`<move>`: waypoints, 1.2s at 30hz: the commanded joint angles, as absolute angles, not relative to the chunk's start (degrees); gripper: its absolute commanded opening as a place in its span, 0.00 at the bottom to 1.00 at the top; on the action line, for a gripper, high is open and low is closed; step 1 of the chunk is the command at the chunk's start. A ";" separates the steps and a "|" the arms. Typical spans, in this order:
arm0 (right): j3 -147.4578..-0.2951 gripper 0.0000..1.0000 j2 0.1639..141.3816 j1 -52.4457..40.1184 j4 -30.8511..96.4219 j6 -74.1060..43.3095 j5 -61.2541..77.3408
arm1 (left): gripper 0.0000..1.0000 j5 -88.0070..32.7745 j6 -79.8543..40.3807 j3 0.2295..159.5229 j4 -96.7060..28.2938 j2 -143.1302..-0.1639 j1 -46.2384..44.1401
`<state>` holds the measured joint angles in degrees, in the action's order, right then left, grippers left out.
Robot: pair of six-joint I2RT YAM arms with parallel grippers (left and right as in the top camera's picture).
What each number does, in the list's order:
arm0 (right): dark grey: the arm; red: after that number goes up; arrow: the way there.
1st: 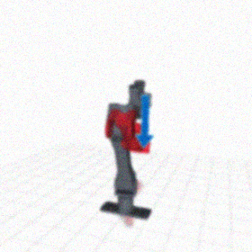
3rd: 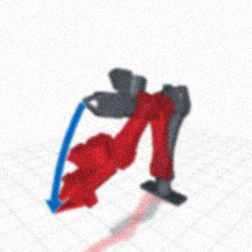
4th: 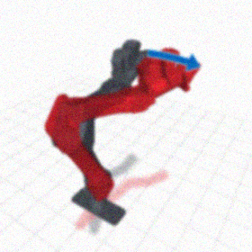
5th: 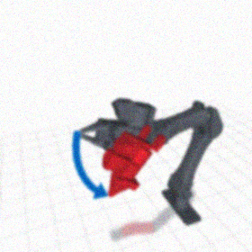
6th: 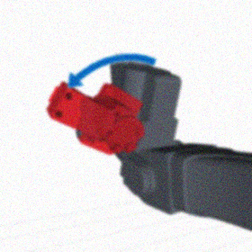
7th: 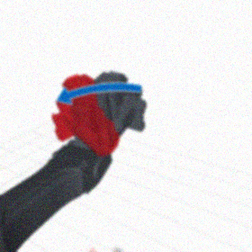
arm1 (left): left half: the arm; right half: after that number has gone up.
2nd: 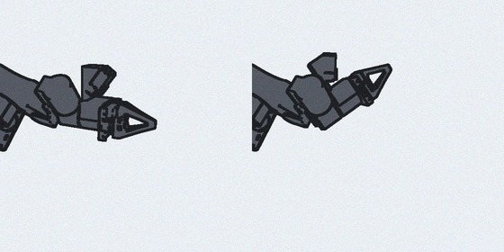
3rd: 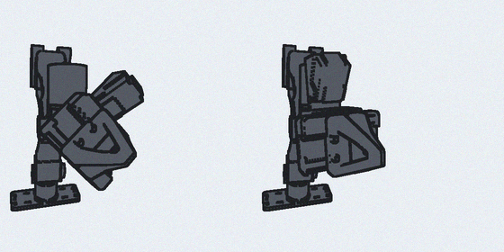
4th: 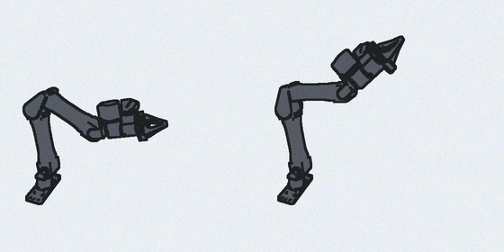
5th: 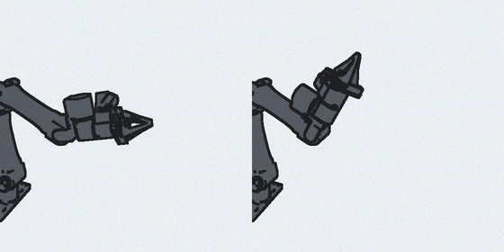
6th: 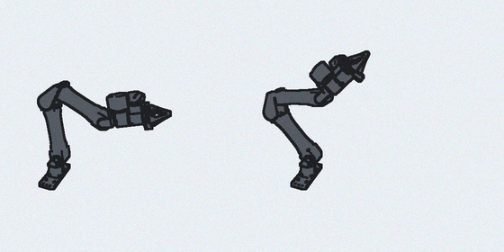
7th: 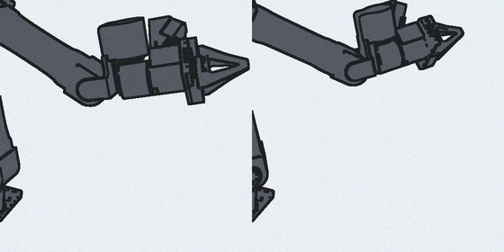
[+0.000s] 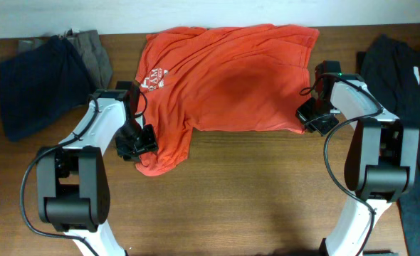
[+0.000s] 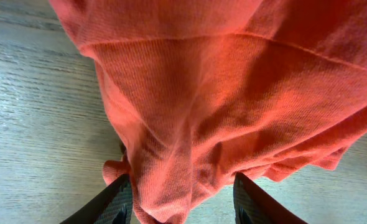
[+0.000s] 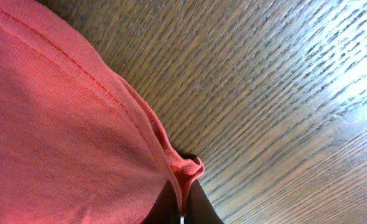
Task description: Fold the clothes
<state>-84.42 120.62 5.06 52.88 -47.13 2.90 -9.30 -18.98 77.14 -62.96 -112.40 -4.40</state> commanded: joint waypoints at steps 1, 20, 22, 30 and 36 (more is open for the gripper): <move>-83.79 0.04 122.96 4.95 53.15 -47.20 0.21 | 0.52 -8.97 -19.00 75.88 -62.54 -111.85 -3.60; -83.79 0.04 122.96 4.95 53.52 -47.00 0.21 | 0.01 -9.26 -18.96 73.32 -59.72 -112.73 -1.10; -83.79 0.04 122.96 4.95 53.80 -47.00 0.21 | 0.01 -9.23 -18.94 73.23 -59.53 -112.73 -1.10; -83.79 0.04 122.32 4.95 58.65 -45.71 0.19 | 0.01 -6.02 -19.03 73.23 -64.16 -112.46 -0.67; -83.79 0.04 119.61 4.95 64.99 -47.31 -1.74 | 0.01 -0.62 -20.51 73.23 -67.35 -107.28 -0.69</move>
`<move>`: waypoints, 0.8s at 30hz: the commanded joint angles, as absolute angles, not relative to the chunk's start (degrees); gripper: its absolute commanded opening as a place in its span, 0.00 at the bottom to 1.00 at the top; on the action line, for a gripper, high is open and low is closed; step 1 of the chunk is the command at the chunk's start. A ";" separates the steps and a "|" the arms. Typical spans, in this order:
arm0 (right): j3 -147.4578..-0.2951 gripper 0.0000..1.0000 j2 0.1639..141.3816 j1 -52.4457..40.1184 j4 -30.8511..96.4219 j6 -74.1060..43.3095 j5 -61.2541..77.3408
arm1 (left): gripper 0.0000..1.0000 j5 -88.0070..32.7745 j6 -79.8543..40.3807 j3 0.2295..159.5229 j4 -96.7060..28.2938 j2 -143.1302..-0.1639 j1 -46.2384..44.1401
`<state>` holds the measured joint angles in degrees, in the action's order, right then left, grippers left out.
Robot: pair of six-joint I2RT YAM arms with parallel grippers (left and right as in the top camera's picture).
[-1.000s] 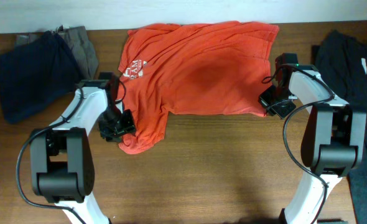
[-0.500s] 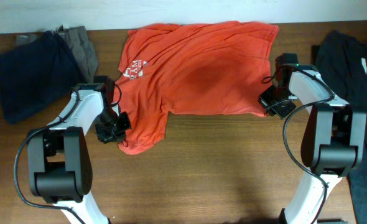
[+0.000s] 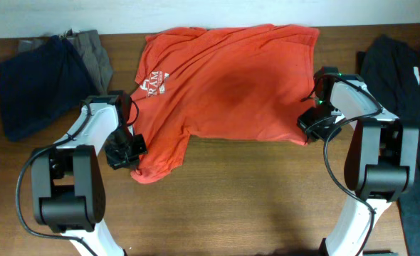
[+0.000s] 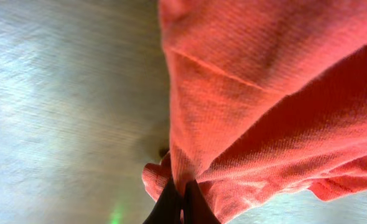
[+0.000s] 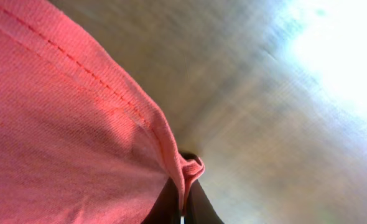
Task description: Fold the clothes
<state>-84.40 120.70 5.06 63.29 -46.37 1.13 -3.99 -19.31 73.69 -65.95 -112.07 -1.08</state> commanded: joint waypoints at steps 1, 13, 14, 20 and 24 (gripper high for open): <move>-83.79 0.04 118.67 4.95 66.35 -47.29 -2.61 | 0.01 -0.60 -21.23 73.23 -68.27 -105.41 -0.69; -83.79 0.04 112.68 4.95 77.08 -47.70 -9.13 | 0.01 5.65 -27.66 73.19 -80.01 -88.47 -0.67; -83.79 0.04 112.40 4.95 77.73 -48.62 -9.65 | 0.01 5.69 -27.83 73.17 -80.93 -87.64 -0.67; -83.79 0.04 108.05 4.95 80.77 -48.86 -11.60 | 0.01 5.61 -28.97 71.11 -83.68 -84.27 -0.69; -83.79 0.04 103.02 4.95 83.92 -48.99 -14.96 | 0.01 5.39 -30.37 65.60 -83.66 -80.23 -0.69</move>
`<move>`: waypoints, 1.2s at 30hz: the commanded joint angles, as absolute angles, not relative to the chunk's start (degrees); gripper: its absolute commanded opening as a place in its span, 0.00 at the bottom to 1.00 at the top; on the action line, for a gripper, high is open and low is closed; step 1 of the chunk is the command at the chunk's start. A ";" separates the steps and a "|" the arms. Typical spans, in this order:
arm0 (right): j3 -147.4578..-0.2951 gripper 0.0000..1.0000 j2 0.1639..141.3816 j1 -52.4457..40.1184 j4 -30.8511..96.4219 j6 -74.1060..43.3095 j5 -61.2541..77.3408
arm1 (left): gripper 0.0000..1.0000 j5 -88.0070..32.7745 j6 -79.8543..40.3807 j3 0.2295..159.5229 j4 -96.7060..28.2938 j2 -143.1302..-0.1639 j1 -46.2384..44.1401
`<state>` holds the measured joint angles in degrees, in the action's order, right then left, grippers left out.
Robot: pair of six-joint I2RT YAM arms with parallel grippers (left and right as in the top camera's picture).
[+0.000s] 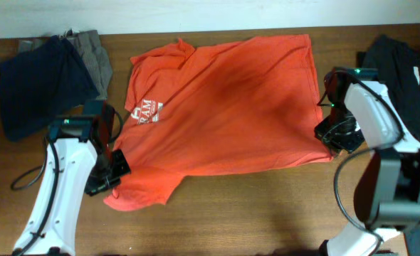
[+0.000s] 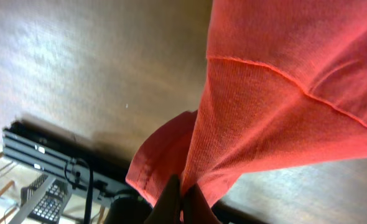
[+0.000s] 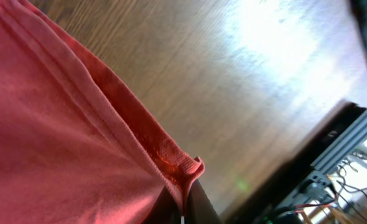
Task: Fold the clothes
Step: 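Release the T-shirt and pull both grippers outward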
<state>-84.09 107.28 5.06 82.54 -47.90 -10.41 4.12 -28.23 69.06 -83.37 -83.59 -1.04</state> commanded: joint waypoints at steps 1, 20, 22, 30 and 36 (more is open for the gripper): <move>-83.79 0.04 102.26 4.95 84.47 -48.99 -15.49 | 0.01 5.32 -30.44 64.55 -83.66 -79.53 -0.69; -83.79 0.06 100.47 4.91 91.59 -53.93 -22.57 | 0.43 -1.65 -30.09 60.73 -84.73 -69.04 -0.69; -83.79 0.09 100.47 4.91 90.59 -51.11 -22.46 | 0.83 -2.66 -29.06 60.73 -84.66 -69.04 -0.69; -83.79 0.56 100.47 4.89 87.11 -43.46 -16.45 | 0.87 -2.81 -28.40 60.75 -82.43 -69.04 -0.69; -83.79 0.61 100.47 4.91 82.52 -39.44 -12.51 | 0.87 -7.92 -24.43 60.80 -74.37 -69.04 -0.69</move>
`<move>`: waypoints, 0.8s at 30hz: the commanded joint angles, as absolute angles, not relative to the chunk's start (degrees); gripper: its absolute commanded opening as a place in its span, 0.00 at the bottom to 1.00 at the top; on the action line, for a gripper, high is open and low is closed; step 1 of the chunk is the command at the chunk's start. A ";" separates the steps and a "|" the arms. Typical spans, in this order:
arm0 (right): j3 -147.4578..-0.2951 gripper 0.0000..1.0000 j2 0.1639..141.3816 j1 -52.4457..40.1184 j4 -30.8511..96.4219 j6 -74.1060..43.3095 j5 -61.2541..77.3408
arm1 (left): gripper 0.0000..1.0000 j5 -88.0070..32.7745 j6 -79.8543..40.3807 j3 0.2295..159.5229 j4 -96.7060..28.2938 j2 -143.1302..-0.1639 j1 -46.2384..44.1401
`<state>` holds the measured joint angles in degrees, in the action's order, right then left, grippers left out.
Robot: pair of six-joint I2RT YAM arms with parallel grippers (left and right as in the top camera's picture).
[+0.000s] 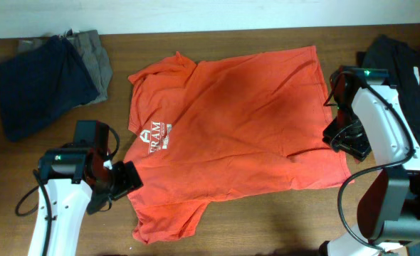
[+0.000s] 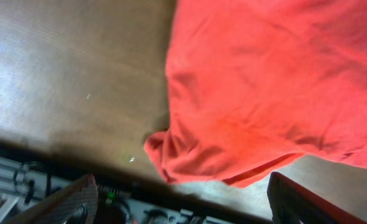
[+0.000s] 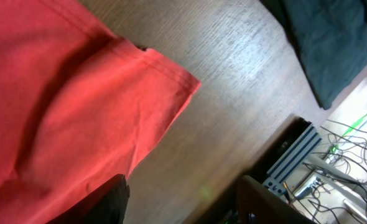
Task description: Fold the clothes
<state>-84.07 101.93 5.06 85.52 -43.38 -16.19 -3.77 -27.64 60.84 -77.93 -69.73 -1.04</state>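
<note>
An orange T-shirt with a white chest logo lies spread front-up across the wooden table. My left gripper stands open beside its near-left sleeve, which is slightly crumpled. In the left wrist view that sleeve lies free ahead of the gripper, whose jaws are wide apart. My right gripper is open at the shirt's right hem corner; in the right wrist view the gripper holds nothing.
A dark navy garment and a grey-olive one lie at the back left. A dark pile of clothes sits at the right edge, also in the right wrist view. The table's front edge is close to the left gripper.
Both grippers have opened and let go of the shirt. The shirt now lies flatter and nearer the front. My left gripper has moved right and toward the front edge.
The shirt lay bunched at the back, my right gripper shut on its hem corner and my left open round the sleeve. Then my left was shut on the sleeve. Then the shirt was stretched wider and nearer. Now it lies flat, released.
</note>
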 commanded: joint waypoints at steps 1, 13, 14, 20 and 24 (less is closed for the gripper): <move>-83.79 0.61 100.47 4.91 80.66 -36.71 -10.04 | 0.87 -8.86 -24.34 60.80 -72.14 -69.04 -0.69; -84.51 0.69 100.49 4.89 63.53 -18.46 8.86 | 0.92 -14.74 -21.02 76.82 -47.77 -79.96 -1.76; -84.51 0.69 100.49 4.89 62.67 -14.92 11.60 | 0.92 -14.52 -20.23 79.13 -47.33 -82.46 -1.98; -84.49 0.67 100.64 4.10 63.70 -10.79 17.39 | 0.58 -12.62 -18.13 108.25 -47.62 -112.09 -2.20; -84.44 0.67 100.64 2.79 64.49 -10.63 17.37 | 0.17 -11.31 -17.63 119.50 -48.05 -124.38 -1.91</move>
<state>-84.03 101.67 4.23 64.16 -12.16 15.62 -12.56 -19.22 112.09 -47.48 -116.22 -2.13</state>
